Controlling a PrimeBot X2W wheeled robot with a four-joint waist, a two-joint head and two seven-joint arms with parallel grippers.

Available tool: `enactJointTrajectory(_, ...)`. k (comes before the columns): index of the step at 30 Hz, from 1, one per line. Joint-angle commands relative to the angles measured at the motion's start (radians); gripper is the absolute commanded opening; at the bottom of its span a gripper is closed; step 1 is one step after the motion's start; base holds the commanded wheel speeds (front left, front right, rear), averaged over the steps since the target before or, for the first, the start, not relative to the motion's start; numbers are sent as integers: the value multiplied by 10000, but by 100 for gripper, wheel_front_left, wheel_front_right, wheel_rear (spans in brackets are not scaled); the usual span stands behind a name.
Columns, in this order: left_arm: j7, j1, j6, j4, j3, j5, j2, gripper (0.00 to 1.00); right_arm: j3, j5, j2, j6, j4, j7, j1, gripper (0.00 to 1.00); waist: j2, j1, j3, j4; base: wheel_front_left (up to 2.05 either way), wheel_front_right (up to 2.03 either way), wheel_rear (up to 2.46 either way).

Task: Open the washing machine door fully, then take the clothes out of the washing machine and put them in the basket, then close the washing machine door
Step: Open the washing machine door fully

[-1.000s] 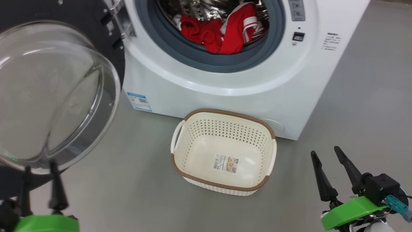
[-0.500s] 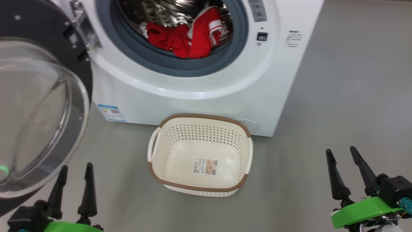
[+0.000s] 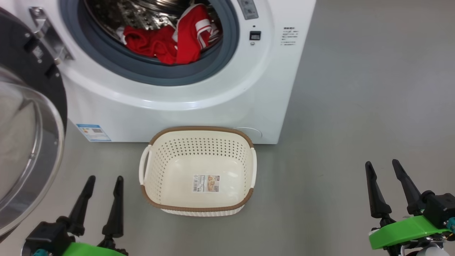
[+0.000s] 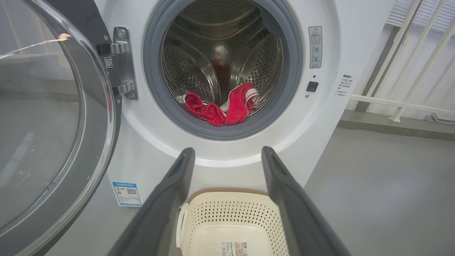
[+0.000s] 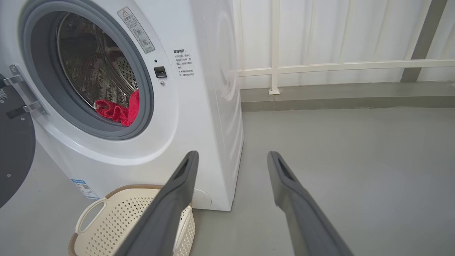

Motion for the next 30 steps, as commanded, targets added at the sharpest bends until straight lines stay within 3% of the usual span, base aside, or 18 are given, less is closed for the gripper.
enactJointTrajectory(1,-49,-33,-53,-301,278,9,271,100,170,-101,-62,65,-279,-65,-162,100,0,0,57,-140,0,0,0)
enactJointTrajectory(13,-49,-58,-53,-477,-12,46,358,100,-50,-94,-3,65,-350,-65,-168,100,0,0,148,-553,0,0,0)
enactJointTrajectory(30,-49,-40,-54,-621,92,19,322,100,-119,-125,47,65,-430,-65,-94,100,0,0,91,-515,0,0,0)
